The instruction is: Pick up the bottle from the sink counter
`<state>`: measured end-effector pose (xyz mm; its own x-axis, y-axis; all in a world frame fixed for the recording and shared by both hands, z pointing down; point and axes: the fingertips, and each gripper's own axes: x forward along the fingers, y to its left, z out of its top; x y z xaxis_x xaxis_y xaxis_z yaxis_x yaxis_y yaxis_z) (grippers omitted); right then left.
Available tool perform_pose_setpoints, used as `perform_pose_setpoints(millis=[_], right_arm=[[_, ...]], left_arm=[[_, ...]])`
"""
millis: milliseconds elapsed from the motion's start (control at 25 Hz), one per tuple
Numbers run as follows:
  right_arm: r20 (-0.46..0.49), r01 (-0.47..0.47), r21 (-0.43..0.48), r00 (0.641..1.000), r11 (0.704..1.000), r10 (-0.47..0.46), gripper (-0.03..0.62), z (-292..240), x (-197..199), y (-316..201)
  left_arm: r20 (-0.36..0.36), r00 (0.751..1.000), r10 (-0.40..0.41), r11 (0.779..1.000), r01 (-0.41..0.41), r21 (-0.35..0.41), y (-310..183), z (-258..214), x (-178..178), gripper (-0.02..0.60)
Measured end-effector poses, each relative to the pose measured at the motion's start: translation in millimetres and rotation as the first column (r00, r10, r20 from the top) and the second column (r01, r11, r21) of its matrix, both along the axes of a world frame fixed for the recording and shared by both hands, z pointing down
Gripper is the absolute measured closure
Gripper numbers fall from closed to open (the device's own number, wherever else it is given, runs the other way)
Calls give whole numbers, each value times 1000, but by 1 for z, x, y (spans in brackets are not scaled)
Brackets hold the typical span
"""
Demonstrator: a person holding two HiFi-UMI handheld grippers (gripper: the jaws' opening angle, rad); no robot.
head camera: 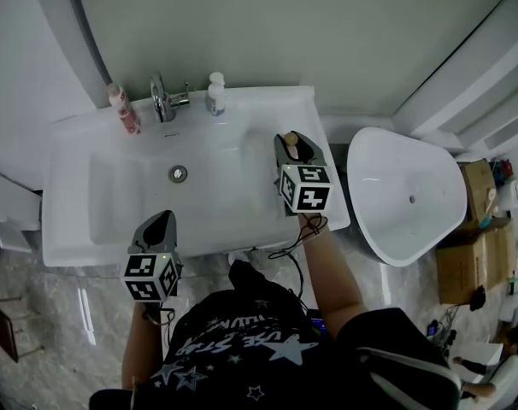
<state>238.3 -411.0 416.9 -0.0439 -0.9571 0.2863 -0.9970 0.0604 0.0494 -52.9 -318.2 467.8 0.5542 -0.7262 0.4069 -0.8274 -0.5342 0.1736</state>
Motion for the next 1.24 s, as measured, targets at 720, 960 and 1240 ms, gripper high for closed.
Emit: perform_pose_setpoints(millis=[720, 960, 1240], right_arm=[[0, -46, 22, 999, 999, 46, 454, -9, -65, 152], [-2, -69, -3, 998, 998, 69, 454, 6, -81, 200], [-10, -80, -24, 997, 996, 80, 454, 16, -96, 222]], left_arm=[[-31, 998, 52, 998, -51, 21, 117, -6, -63, 561], [-37, 996, 77, 997, -76, 13, 148, 1, -76, 562], [-45, 994, 98, 995, -98, 7, 161, 7, -87, 562]])
